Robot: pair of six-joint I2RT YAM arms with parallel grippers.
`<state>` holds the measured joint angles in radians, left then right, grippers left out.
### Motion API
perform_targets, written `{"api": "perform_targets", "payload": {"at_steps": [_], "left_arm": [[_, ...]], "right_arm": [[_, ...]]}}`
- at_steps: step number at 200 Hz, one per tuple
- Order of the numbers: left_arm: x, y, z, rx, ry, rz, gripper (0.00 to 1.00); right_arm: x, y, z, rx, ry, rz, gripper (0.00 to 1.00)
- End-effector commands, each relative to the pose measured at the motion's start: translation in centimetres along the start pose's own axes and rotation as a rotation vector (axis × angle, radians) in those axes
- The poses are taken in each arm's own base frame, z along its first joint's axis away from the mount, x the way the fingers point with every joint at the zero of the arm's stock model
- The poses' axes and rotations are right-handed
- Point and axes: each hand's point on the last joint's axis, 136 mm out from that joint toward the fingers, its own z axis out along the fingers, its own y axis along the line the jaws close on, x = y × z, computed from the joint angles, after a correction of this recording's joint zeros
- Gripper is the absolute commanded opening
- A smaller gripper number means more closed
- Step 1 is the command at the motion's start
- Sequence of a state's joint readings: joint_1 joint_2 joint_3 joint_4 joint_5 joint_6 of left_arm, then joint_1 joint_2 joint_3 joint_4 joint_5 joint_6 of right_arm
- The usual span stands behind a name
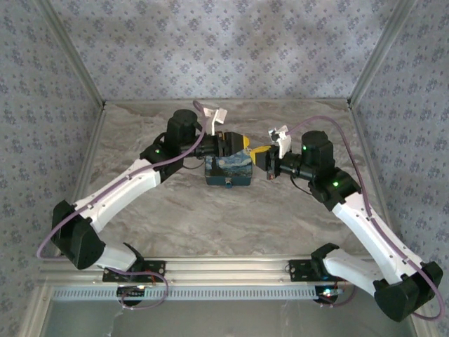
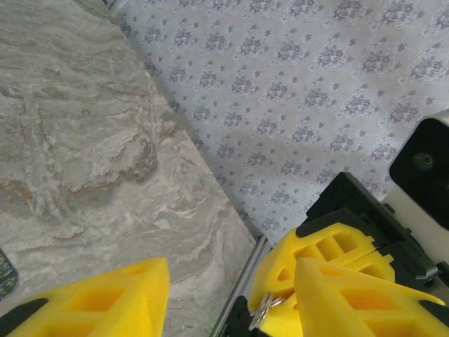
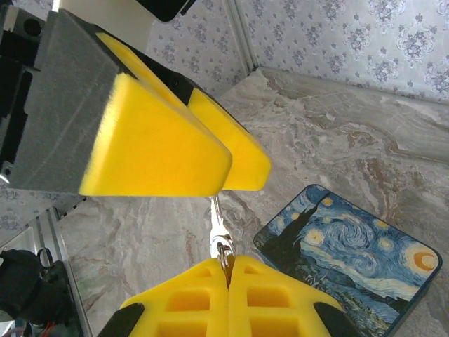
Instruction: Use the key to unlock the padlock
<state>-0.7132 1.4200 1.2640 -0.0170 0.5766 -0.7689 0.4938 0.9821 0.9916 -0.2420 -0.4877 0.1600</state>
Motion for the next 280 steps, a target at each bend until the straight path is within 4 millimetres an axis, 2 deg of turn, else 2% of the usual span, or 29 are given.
{"api": "perform_targets", "payload": {"at_steps": [1,34,57,65,79,91,101,143,162,181,204,221,267,280], "left_arm": [[-1.0,-2.4,0.1,0.067,-0.017,0.042,0.42],[-0.9,-2.5,0.2,0.068,-0.009,0.046,0.21],[-0.8,-2.7,0.2,0.071,-0.006,0.053,0.0],[-0.9,-2.7,0.2,0.068,-0.007,0.059,0.0],[-1.0,-2.3,0.1,0.035,-0.01,0.076,0.0],[-1.0,-1.8,0.0,0.002,-0.009,0.087,0.0],[-1.0,-1.8,0.0,-0.002,-0.004,0.095,0.0],[-0.9,-2.3,0.3,0.032,0.01,0.1,0.0],[-0.8,-2.8,0.2,0.056,0.014,0.103,0.0],[-0.7,-3.2,0.1,0.075,0.014,0.102,0.0],[-0.7,-3.8,-0.1,0.104,0.01,0.105,0.0],[-0.6,-4.0,-0.2,0.116,0.01,0.109,0.0],[-0.5,-4.5,-0.2,0.138,0.008,0.108,0.0],[-0.5,-4.6,-0.2,0.143,0.007,0.109,0.0]], "right_arm": [[-0.4,0.7,-0.2,-0.026,-0.016,-0.017,0.02],[-0.5,0.7,-0.3,-0.023,-0.018,-0.021,0.02],[-0.5,0.7,-0.2,-0.024,-0.017,-0.022,0.05],[-0.3,0.6,-0.2,-0.02,-0.012,-0.02,0.12],[-0.1,0.3,-0.4,0.002,-0.009,-0.006,0.42],[0.0,-0.2,-0.6,0.024,-0.016,0.012,0.58],[-0.1,-0.4,-0.9,0.032,-0.033,0.031,0.61],[-1.6,0.4,-1.4,-0.061,-0.099,0.107,0.62],[-2.4,0.7,-1.6,-0.12,-0.137,0.148,0.69],[-2.8,0.7,-1.6,-0.16,-0.153,0.177,0.7],[-2.9,1.1,-1.4,-0.212,-0.153,0.196,0.64],[-2.9,1.4,-1.2,-0.249,-0.151,0.21,0.51],[-3.0,1.8,-1.0,-0.272,-0.147,0.212,0.37],[-2.8,1.8,-0.8,-0.276,-0.14,0.213,0.3]]}}
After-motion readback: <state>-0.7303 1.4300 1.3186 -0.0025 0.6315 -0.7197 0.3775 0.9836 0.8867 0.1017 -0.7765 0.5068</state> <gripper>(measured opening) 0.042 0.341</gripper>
